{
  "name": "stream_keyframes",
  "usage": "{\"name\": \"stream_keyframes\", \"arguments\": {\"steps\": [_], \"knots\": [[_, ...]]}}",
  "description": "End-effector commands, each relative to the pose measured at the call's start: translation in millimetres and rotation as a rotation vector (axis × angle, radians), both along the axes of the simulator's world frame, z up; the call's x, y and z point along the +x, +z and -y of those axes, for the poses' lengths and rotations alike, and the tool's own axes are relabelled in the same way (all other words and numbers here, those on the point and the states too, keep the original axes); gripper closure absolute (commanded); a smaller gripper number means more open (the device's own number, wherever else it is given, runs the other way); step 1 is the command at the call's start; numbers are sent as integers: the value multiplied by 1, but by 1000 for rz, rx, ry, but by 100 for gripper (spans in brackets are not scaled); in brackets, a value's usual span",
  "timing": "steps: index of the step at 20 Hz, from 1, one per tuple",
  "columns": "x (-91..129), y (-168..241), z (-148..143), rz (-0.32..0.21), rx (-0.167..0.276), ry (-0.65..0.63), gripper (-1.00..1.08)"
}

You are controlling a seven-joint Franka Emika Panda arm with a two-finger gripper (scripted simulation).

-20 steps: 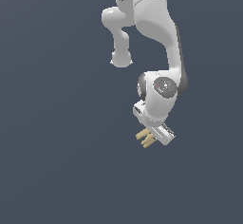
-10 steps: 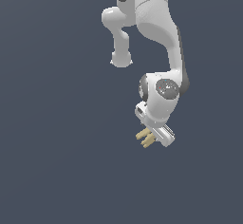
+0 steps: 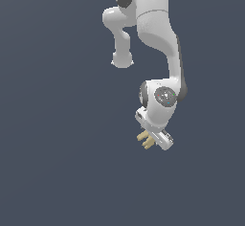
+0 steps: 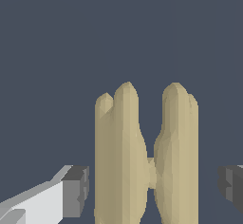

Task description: Pick up the object and move it to a goal position.

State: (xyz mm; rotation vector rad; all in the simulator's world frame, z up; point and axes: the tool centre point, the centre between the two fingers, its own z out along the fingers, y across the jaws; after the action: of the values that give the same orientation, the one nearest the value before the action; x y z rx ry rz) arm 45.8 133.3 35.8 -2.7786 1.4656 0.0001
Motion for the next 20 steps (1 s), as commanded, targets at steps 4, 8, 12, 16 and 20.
{"name": "stream_keyframes", "arguments": {"steps": [4, 8, 12, 16, 20], "knots": [[0, -18, 0, 0, 0, -1, -92], [1, -19, 0, 0, 0, -1, 108], [1, -19, 0, 0, 0, -1, 108], [1, -19, 0, 0, 0, -1, 108], [2, -15, 2, 4, 0, -3, 108]]}}
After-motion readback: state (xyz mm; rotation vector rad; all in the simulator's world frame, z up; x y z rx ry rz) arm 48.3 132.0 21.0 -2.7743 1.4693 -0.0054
